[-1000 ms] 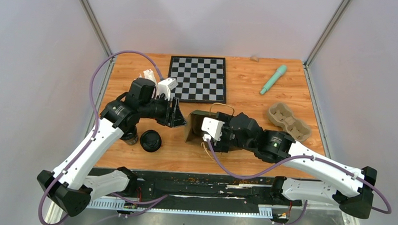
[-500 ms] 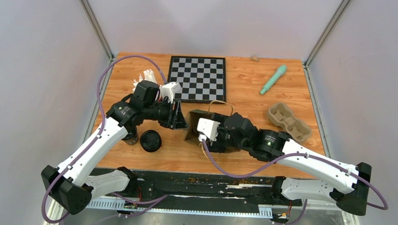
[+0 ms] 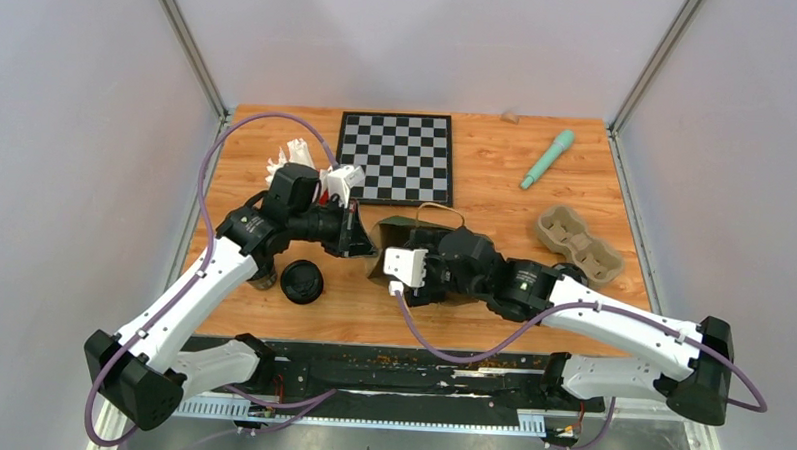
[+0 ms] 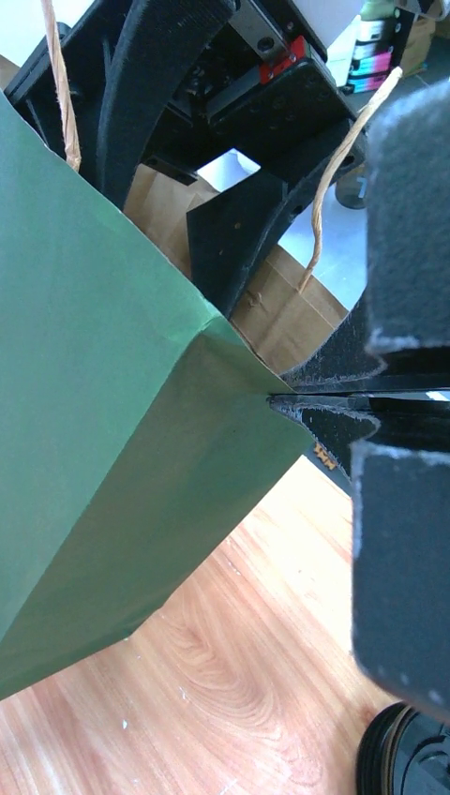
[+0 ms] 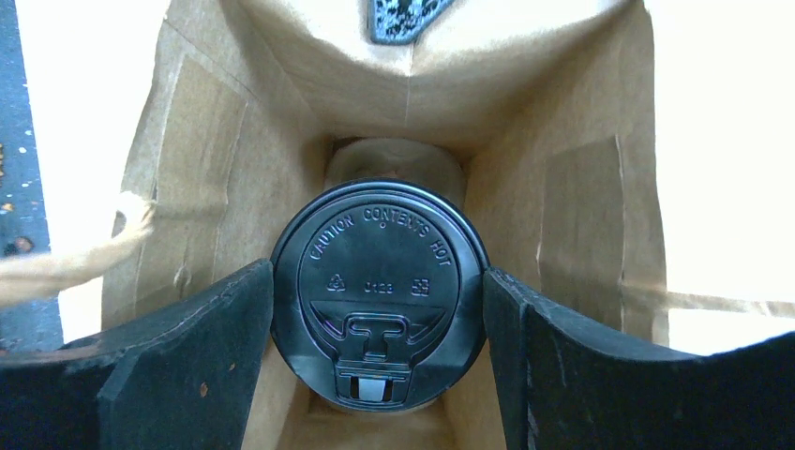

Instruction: Pack the takeout coffee

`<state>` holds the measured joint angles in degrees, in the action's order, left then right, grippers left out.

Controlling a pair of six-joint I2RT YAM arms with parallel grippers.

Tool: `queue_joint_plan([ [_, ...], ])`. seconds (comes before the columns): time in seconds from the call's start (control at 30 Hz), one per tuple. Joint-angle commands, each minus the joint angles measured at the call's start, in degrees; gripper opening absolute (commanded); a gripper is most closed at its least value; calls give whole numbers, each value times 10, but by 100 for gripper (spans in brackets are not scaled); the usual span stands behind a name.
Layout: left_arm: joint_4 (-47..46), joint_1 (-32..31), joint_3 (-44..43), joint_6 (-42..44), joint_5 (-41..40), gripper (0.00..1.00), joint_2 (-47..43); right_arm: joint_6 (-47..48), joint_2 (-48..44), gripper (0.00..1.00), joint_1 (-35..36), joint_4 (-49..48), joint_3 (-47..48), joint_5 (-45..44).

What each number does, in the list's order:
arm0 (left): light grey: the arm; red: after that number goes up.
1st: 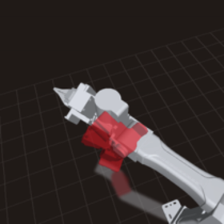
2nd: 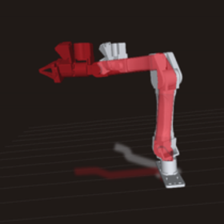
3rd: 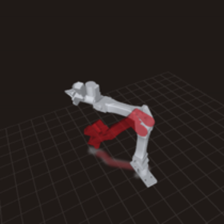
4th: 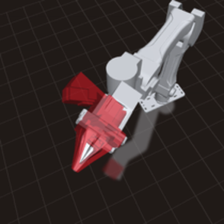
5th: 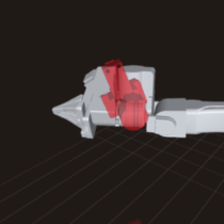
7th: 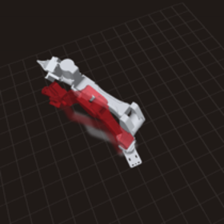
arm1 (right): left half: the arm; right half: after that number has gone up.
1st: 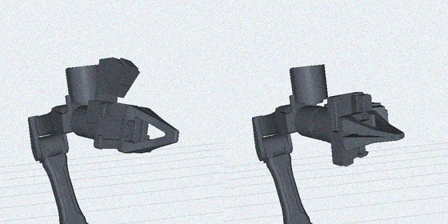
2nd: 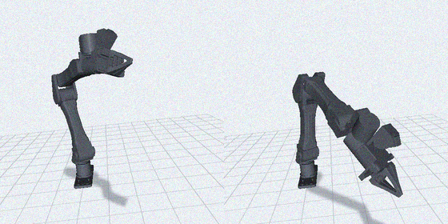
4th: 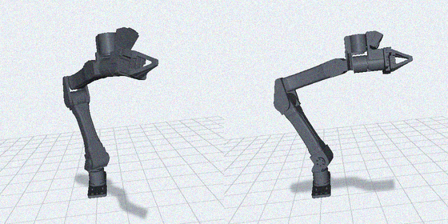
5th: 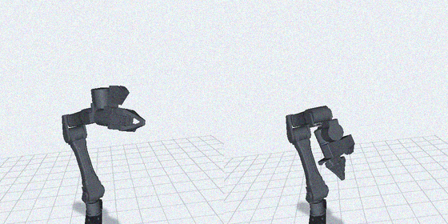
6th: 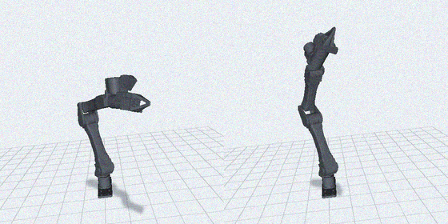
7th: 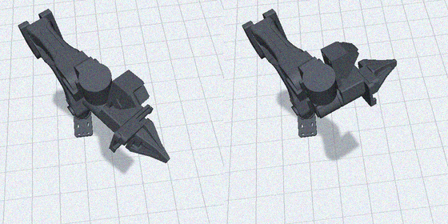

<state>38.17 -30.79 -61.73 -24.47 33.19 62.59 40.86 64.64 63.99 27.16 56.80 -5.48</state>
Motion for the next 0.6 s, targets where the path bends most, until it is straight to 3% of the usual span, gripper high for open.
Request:
queue_joint_plan([
  [0.0,-22,-3,14,14,17,0,-10,60,16,73,3,-72,-10,16],
  [0.57,-19,-3,28,2,20,0,-18,106,50,72,-20,-131,-67,46],
])
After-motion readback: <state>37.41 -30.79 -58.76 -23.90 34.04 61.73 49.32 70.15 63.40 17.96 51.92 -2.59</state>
